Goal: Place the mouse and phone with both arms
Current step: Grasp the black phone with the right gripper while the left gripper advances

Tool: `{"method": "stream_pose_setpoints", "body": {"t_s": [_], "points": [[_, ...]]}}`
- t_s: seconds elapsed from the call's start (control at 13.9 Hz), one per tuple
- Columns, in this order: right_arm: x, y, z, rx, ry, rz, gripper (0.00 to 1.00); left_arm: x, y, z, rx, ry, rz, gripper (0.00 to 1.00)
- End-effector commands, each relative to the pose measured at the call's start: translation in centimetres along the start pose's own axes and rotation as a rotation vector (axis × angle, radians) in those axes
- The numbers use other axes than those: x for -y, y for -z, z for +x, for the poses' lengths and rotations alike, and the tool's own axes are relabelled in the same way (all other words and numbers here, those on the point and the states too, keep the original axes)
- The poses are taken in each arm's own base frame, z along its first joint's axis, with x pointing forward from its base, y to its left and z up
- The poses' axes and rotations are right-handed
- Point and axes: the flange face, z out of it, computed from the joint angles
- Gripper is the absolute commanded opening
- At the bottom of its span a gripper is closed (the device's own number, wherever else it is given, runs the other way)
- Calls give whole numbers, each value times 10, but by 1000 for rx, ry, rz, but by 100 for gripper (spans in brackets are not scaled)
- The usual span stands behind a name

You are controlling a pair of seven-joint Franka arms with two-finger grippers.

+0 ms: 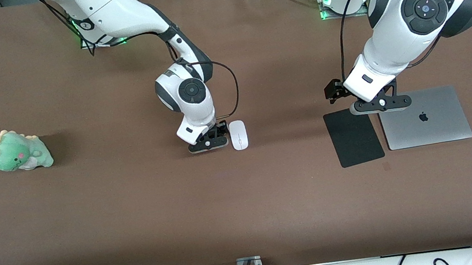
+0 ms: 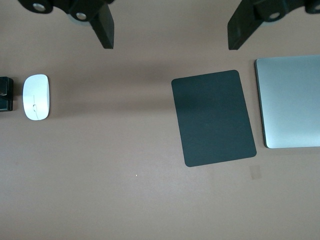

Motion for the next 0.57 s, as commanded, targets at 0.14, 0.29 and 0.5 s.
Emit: {"method": "stream_pose_setpoints", "body": {"t_s": [0.14,0.29,0.5], "points": [[-4,-8,-4,-21,24,7,100,1,7,2,-6,12,-17,100],[-6,-9,-4,-19,22,6,100,1,7,2,-6,12,-17,100],[-6,-15,-5,-17,25,4,98,1,6,2,-6,12,-18,100]]}}
